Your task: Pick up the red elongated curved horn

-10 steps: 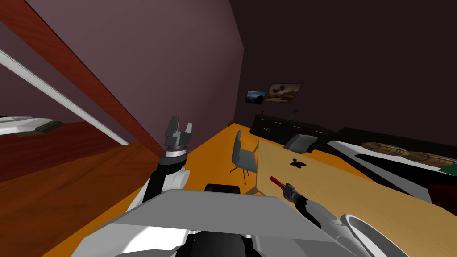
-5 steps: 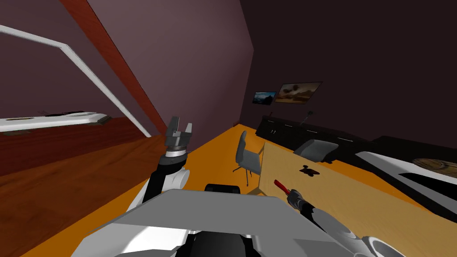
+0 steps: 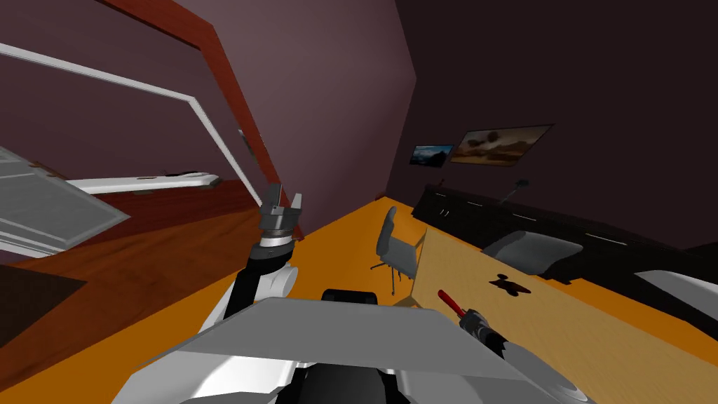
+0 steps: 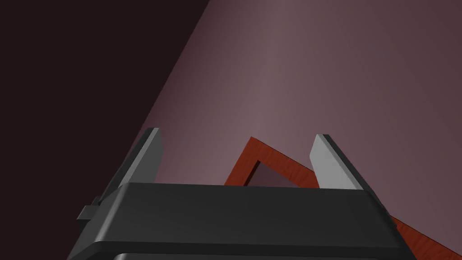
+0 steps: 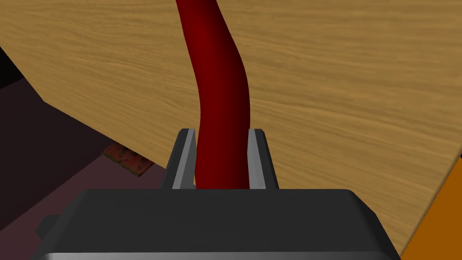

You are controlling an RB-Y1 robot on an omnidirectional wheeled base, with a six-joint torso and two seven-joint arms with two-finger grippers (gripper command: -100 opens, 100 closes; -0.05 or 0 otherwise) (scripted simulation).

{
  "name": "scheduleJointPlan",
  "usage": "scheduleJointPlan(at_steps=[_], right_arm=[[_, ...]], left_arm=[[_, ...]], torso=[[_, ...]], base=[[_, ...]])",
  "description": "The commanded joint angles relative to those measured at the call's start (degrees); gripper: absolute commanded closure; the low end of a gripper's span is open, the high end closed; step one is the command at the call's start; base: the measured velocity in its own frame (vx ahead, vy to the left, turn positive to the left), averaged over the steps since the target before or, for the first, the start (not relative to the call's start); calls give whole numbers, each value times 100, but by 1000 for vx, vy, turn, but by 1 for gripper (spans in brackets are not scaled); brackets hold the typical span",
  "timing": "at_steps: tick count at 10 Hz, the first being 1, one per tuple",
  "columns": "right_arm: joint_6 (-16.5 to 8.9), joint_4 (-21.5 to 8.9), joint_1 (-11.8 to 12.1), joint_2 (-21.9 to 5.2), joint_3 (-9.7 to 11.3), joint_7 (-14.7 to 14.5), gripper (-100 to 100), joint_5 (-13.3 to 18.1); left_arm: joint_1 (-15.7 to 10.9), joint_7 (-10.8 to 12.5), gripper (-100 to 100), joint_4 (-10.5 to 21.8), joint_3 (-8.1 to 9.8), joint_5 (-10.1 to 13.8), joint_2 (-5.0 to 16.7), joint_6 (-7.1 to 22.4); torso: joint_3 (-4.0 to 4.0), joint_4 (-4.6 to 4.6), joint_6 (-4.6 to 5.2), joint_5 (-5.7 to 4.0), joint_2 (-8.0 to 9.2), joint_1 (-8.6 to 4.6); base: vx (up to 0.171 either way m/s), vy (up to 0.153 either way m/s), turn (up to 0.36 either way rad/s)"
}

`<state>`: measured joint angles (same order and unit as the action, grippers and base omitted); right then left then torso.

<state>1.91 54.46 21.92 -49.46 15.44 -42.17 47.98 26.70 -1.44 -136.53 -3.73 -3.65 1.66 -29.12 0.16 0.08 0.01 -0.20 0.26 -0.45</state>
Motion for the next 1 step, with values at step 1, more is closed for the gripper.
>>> scheduleJointPlan(at_steps=[1], right_arm=[[0, 0, 0, 0, 0, 0, 0, 0]], left_arm=[[0, 0, 0, 0, 0, 0, 0, 0]], torso=[[0, 0, 0, 0, 0, 0]], base=[[-9, 1, -7]])
